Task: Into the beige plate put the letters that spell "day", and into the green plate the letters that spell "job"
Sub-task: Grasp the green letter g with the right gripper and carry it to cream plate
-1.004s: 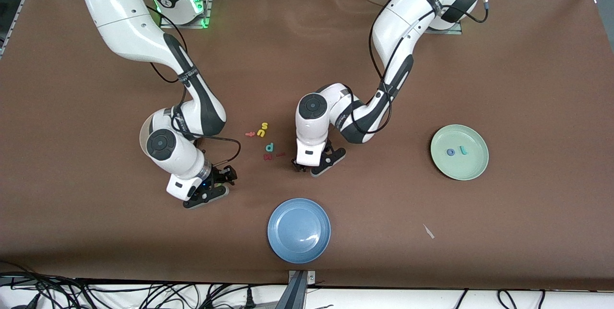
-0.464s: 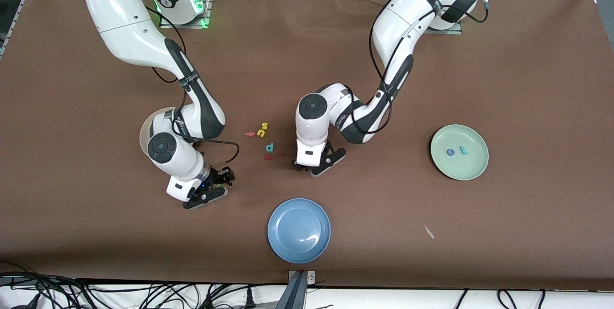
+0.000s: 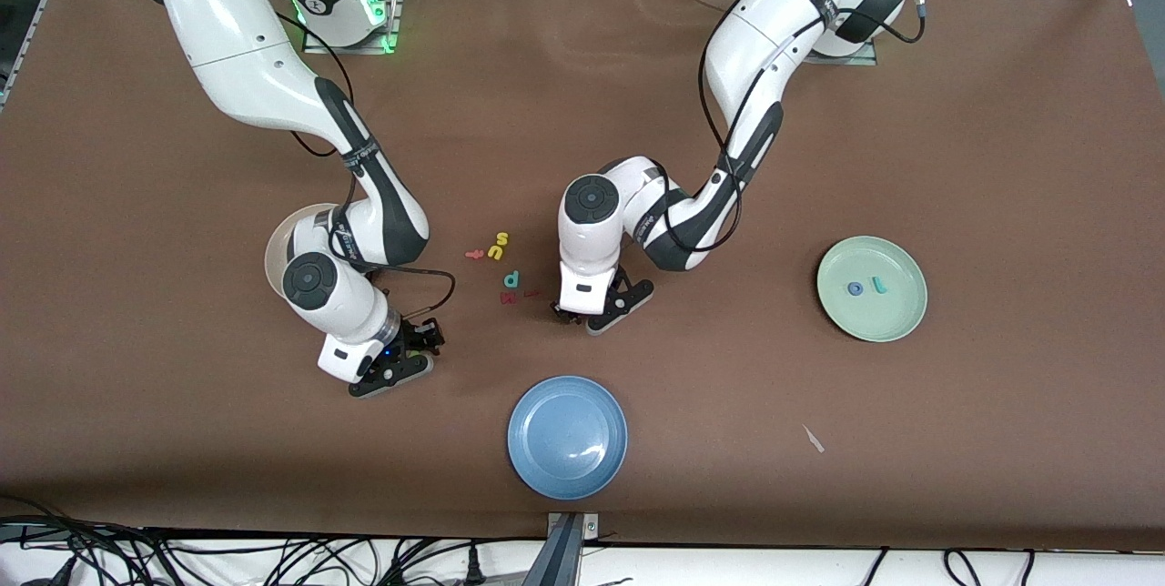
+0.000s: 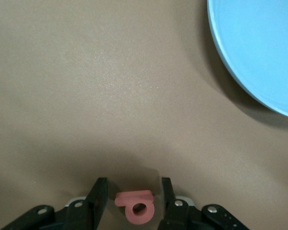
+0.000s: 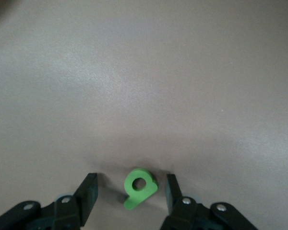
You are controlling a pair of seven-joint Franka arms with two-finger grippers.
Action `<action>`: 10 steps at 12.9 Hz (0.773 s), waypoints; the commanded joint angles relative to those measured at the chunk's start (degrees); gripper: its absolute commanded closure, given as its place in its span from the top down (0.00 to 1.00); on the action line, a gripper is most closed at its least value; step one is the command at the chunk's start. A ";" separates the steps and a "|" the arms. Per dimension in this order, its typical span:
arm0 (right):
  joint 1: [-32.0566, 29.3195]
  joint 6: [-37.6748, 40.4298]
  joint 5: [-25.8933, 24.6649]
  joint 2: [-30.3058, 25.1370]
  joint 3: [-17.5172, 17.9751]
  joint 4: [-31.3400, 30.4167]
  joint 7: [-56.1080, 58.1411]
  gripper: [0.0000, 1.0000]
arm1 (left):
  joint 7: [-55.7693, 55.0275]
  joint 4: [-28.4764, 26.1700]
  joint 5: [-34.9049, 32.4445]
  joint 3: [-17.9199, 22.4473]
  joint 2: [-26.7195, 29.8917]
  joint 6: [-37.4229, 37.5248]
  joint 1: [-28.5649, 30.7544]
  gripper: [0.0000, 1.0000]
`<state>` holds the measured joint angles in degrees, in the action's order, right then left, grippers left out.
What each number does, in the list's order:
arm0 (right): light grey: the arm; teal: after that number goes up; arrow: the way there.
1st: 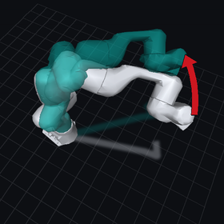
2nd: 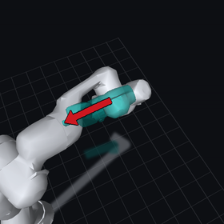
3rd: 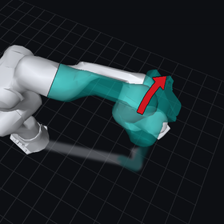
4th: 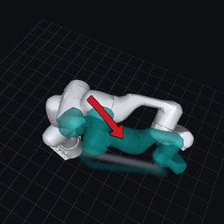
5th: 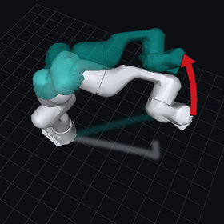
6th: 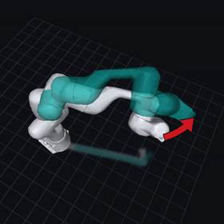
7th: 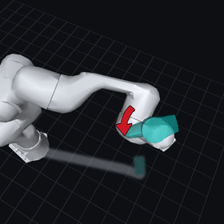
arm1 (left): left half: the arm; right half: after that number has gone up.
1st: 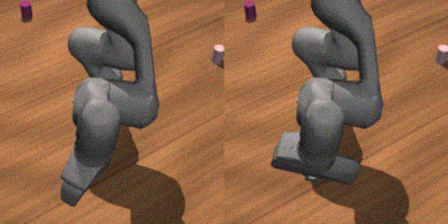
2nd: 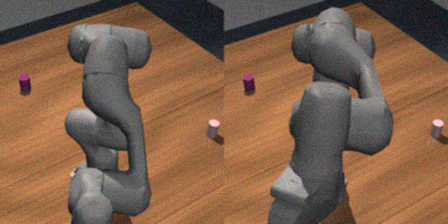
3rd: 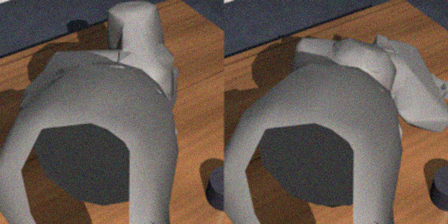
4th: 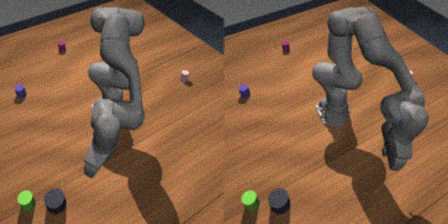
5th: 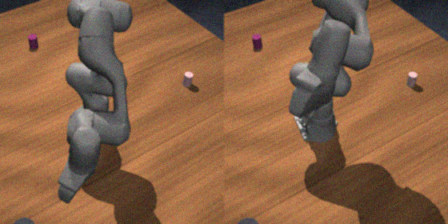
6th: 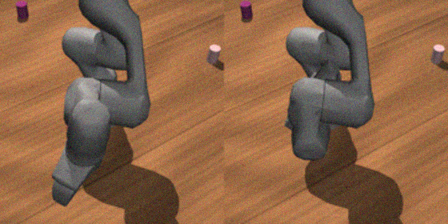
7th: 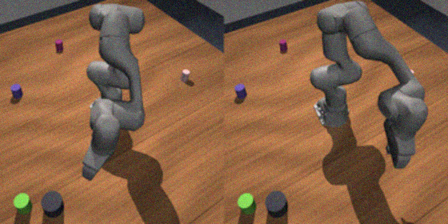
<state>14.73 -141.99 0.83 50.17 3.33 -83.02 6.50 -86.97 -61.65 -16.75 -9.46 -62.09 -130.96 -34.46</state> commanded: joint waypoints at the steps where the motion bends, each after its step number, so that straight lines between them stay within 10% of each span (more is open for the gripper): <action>1: -0.05 -2.06 0.05 0.54 -0.25 -0.30 1.14 0.60 | 0.84 2.06 1.19 0.67 -1.10 0.26 -1.05 0.52; 10: -0.23 -2.15 0.58 0.10 -1.04 -0.74 3.69 0.32 | 0.93 2.06 1.19 0.75 -1.28 0.09 -1.05 0.46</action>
<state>14.57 -143.34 0.81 50.16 2.42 -83.21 8.33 -86.97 -61.60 -16.75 -9.42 -62.18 -130.96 -34.97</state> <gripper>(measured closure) 0.661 0.515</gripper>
